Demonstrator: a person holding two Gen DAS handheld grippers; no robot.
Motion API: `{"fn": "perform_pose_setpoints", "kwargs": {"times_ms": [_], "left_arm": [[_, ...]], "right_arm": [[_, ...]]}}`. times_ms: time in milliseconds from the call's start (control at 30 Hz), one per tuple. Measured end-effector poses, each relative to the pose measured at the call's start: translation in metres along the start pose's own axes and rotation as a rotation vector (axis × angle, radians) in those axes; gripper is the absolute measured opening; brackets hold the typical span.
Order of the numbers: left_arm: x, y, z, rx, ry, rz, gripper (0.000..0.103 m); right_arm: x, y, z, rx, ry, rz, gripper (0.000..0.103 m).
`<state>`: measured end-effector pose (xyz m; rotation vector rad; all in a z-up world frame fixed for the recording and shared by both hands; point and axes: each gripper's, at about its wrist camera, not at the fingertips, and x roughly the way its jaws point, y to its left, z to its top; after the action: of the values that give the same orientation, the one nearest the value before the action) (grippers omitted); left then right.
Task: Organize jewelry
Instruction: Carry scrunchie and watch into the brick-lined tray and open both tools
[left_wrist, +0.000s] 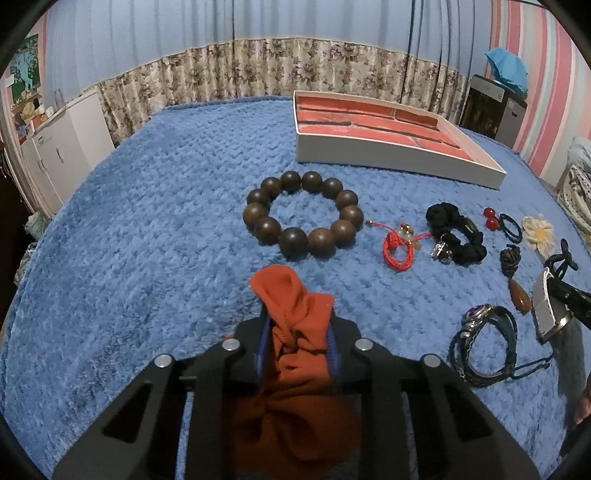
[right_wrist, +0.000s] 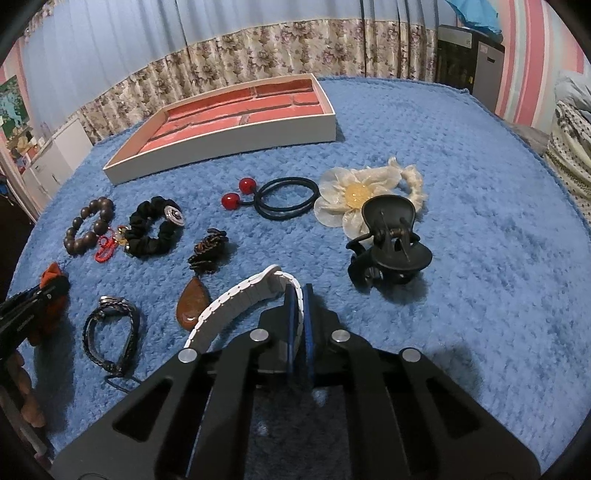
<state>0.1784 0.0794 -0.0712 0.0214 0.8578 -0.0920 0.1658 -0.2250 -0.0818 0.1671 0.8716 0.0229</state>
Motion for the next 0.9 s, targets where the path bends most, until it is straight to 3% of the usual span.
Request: {"fn": "perform_pose_setpoints", "kwargs": {"times_ms": [467,667,900], "left_arm": [[-0.037,-0.007,0.029,-0.001,-0.057,0.014,0.024],[-0.048,-0.009,0.061,0.007,-0.103,0.029,0.024],[-0.044,-0.023,0.112,0.05,-0.136,0.008,0.024]], "right_arm": [[-0.013,0.002,0.02,-0.044,-0.062,0.06,0.006],[-0.017,0.002,0.044,-0.06,-0.093,0.111,0.006],[-0.016,0.005,0.089,-0.093,-0.154,0.099,0.006]]}}
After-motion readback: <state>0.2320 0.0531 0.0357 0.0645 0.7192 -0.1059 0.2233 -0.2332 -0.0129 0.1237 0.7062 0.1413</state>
